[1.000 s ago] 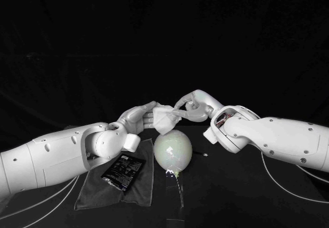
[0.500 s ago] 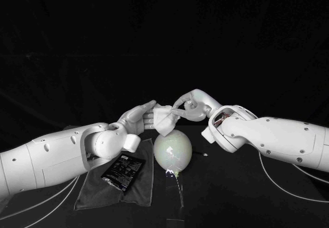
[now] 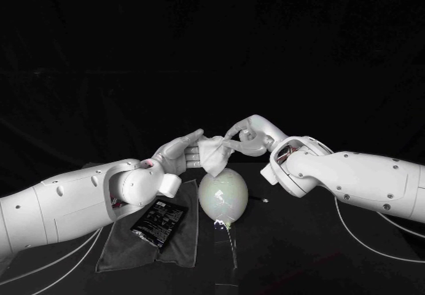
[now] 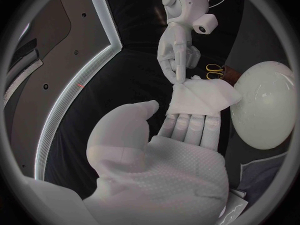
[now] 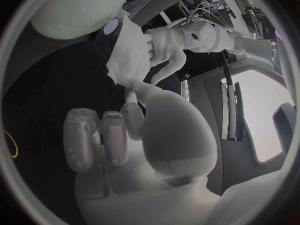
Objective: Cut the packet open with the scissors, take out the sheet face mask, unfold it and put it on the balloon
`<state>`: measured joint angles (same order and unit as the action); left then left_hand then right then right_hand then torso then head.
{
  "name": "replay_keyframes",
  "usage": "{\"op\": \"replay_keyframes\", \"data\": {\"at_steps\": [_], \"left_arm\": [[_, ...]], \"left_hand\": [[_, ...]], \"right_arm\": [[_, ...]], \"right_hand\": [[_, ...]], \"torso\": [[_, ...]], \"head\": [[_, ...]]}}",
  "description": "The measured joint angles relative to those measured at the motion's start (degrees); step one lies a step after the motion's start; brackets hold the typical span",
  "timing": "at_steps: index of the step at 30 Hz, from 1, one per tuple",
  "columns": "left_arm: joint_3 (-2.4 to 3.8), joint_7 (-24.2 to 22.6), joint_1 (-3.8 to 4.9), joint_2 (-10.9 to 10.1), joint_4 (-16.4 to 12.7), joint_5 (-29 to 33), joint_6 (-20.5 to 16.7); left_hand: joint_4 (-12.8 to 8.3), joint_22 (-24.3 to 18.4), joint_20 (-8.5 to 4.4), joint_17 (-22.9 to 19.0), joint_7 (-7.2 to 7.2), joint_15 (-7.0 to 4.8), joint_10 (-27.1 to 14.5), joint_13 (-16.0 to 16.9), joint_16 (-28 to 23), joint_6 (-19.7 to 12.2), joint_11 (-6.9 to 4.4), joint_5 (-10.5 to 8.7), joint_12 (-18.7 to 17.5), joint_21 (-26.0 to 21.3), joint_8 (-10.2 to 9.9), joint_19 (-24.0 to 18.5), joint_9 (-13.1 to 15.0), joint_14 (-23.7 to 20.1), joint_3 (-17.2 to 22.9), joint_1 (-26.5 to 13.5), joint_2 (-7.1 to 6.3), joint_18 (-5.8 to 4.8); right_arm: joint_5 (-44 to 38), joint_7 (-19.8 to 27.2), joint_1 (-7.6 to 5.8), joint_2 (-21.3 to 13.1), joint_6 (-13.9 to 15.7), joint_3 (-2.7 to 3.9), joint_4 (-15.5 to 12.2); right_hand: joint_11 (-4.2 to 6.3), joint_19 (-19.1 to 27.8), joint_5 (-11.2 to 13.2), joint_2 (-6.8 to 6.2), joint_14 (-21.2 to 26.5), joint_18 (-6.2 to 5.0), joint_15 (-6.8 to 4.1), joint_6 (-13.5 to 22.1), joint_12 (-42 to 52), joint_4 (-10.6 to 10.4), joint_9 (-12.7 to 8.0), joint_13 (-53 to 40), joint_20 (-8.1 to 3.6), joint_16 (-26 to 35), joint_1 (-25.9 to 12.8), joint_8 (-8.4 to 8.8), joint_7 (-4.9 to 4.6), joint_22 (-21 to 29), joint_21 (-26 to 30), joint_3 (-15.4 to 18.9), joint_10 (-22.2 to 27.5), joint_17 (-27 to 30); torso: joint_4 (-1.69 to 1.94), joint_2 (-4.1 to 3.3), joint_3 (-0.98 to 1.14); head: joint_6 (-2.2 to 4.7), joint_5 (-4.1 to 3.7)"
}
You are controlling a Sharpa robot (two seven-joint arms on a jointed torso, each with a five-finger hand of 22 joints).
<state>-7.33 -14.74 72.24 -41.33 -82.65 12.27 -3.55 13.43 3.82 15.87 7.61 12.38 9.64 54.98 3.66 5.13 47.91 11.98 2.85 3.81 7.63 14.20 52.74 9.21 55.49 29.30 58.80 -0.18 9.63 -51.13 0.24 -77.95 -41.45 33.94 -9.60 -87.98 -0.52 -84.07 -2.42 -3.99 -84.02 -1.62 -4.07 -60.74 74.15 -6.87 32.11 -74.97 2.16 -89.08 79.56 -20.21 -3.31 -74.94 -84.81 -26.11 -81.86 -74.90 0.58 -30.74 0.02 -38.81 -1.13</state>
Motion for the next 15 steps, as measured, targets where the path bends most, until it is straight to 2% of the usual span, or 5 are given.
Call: {"op": "replay_keyframes", "data": {"at_steps": [3,6,8,11,15], "left_arm": [[0.00,0.0,0.00,0.0,0.0,0.0,0.0],[0.00,0.0,0.01,0.0,0.1,0.0,-0.1],[0.00,0.0,0.01,0.0,0.1,-0.1,-0.1],[0.00,0.1,0.01,0.0,0.1,-0.4,-0.3],[0.00,0.2,0.01,0.0,0.2,-1.3,-0.9]], "left_hand": [[-2.2,0.0,0.00,0.1,-0.19,0.00,0.0,0.0,0.0,-0.2,0.00,0.00,0.0,-0.3,0.0,0.0,0.1,0.0,0.1,2.7,-0.33,0.00],[-8.5,0.0,0.00,0.2,-0.32,0.00,0.0,0.0,0.0,-0.4,0.00,0.00,0.0,-0.4,0.5,0.0,0.3,0.0,2.6,10.1,-0.78,-0.02],[-11.5,0.0,-0.14,0.3,-0.31,-0.11,0.2,0.0,0.0,-0.4,-0.25,0.00,0.0,-0.4,0.9,0.1,0.5,0.1,3.8,13.5,-1.23,-0.09],[-16.1,0.4,-1.31,0.6,-0.23,-0.83,1.5,0.0,0.7,0.2,-0.87,0.00,0.4,0.3,1.8,1.4,1.0,1.1,5.8,18.5,-1.46,0.27],[-19.3,1.5,-2.79,1.3,0.23,-1.75,4.1,0.1,1.9,1.4,-1.46,0.00,1.3,2.4,3.0,3.4,1.4,3.4,5.5,21.7,-1.63,0.57]], "right_arm": [[0.0,0.0,0.00,-0.2,0.0,0.00,-0.2],[0.0,0.0,0.00,-0.3,0.0,0.00,-0.4],[0.0,0.0,0.00,-0.3,0.0,0.00,-0.5],[0.0,-0.1,0.00,-0.5,0.0,0.00,-0.7],[0.0,-0.1,0.00,-0.6,0.0,0.00,-0.9]], "right_hand": [[0.00,0.0,0.0,0.00,0.0,0.00,0.01,0.0,0.0,0.0,0.0,0.0,0.00,0.0,0.0,0.00,0.00,0.0,0.0,0.0,0.0,0.0],[0.00,0.0,0.0,0.00,0.0,0.00,0.01,0.0,0.0,0.0,0.0,0.0,0.00,0.1,0.0,0.00,0.00,0.0,0.0,0.0,0.0,0.0],[0.00,0.0,-0.2,0.00,0.1,0.00,0.08,0.0,0.1,0.0,0.0,0.0,0.00,0.0,0.0,0.00,0.00,0.0,0.0,0.0,0.0,0.0],[0.00,0.0,-0.2,0.00,0.0,0.00,-0.02,0.0,0.2,0.0,0.0,0.0,0.01,-0.1,0.0,0.00,0.00,0.0,0.0,0.0,0.0,0.0],[0.00,0.0,-0.2,0.00,-0.1,0.00,-0.04,0.0,0.2,0.0,0.0,0.0,0.01,-0.1,0.0,0.00,0.00,0.0,0.0,0.0,0.0,0.0]], "torso": [[-0.02,0.00,0.01],[-0.02,0.00,0.01],[-0.02,-0.01,0.01],[-0.02,-0.01,0.01],[-0.02,-0.01,0.01]], "head": [[0.02,0.01],[0.03,0.01],[0.03,0.01],[0.04,-0.03],[0.04,-0.04]]}}
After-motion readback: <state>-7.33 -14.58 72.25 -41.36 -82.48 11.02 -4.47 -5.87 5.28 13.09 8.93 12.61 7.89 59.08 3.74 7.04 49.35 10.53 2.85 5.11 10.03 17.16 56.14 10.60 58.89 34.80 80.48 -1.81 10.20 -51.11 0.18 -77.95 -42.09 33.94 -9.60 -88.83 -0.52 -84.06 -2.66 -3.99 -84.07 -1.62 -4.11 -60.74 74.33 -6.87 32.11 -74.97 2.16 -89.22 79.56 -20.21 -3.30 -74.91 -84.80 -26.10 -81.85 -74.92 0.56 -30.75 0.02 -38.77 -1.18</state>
